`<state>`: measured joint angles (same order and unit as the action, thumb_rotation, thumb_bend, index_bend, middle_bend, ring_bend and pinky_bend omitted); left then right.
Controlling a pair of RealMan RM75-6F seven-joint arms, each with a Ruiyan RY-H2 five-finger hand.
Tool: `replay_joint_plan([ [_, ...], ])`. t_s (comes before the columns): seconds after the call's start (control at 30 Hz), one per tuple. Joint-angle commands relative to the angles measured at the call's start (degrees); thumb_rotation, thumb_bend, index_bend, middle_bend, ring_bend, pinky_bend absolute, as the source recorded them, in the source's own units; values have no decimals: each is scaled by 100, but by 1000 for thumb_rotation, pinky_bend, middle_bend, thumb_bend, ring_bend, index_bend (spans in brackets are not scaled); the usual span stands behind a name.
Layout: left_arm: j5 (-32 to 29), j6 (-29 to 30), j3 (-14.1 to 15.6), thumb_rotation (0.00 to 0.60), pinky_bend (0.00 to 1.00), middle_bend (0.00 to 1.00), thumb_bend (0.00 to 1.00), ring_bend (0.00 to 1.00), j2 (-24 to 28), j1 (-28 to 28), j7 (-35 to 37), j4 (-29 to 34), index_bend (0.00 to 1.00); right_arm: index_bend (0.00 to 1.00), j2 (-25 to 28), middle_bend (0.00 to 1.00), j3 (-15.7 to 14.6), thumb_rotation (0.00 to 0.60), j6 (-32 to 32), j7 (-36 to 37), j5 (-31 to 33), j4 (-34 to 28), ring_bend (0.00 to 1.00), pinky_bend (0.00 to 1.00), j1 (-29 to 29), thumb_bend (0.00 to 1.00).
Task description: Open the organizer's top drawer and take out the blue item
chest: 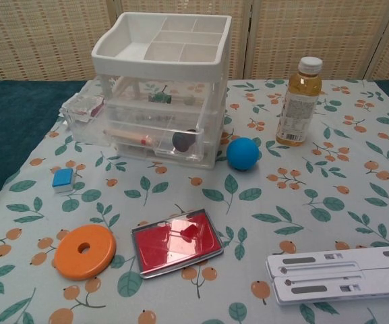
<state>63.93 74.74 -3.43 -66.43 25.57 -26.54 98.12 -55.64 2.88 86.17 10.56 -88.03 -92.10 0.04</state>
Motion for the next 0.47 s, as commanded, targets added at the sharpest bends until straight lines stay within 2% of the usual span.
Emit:
replay_joint_plan([
  [0.03, 227, 413, -4, 600, 802, 575, 228, 568, 33, -297, 274, 17, 186, 48, 2, 213, -64, 600, -164, 84, -80, 37, 112, 99, 102, 434],
  [0.2, 653, 1065, 54, 600, 714, 533, 229, 532, -111, -663, 400, -25, 188, 64, -58, 213, -111, 600, -261, 163, -236, 96, 112, 99, 215, 444],
  [0.47, 1431, 1821, 282, 600, 697, 532, 229, 527, -219, -1162, 339, -212, 217, 77, -263, 213, -160, 600, -210, 86, -456, 181, 112, 99, 310, 445],
])
